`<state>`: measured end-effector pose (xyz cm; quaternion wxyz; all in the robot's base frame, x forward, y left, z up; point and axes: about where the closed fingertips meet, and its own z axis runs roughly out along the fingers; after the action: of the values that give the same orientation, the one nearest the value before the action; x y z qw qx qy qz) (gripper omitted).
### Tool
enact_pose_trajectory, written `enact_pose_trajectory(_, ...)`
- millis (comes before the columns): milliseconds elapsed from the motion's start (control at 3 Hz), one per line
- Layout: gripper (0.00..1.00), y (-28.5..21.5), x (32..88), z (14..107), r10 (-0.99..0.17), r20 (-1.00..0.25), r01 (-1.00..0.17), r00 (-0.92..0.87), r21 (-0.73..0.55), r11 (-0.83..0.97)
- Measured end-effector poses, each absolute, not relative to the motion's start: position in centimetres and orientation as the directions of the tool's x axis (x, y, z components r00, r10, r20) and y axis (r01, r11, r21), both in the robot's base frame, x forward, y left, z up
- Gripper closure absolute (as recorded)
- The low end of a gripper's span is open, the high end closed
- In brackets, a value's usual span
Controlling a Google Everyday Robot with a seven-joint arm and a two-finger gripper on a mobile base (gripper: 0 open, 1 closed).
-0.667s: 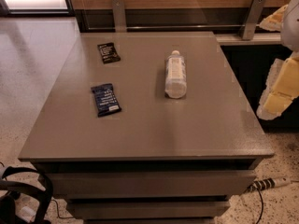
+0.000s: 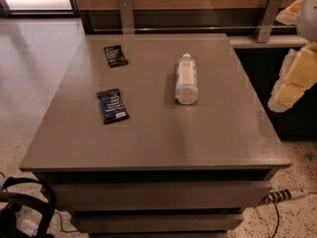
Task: Place blue plastic bottle upright
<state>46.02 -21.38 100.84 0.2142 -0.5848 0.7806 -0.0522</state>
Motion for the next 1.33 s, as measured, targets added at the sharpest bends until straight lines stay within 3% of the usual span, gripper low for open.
enact_pose_trajectory(667, 0.00, -19.3, 53.6, 100.6, -0.817, -0.414, -0.841, -0.402, -0.187, 0.508)
enact_pose_trajectory(1333, 0.00, -16.5, 59.0, 99.4, -0.640, -0.423, -0.673, -0.641, -0.092, 0.734)
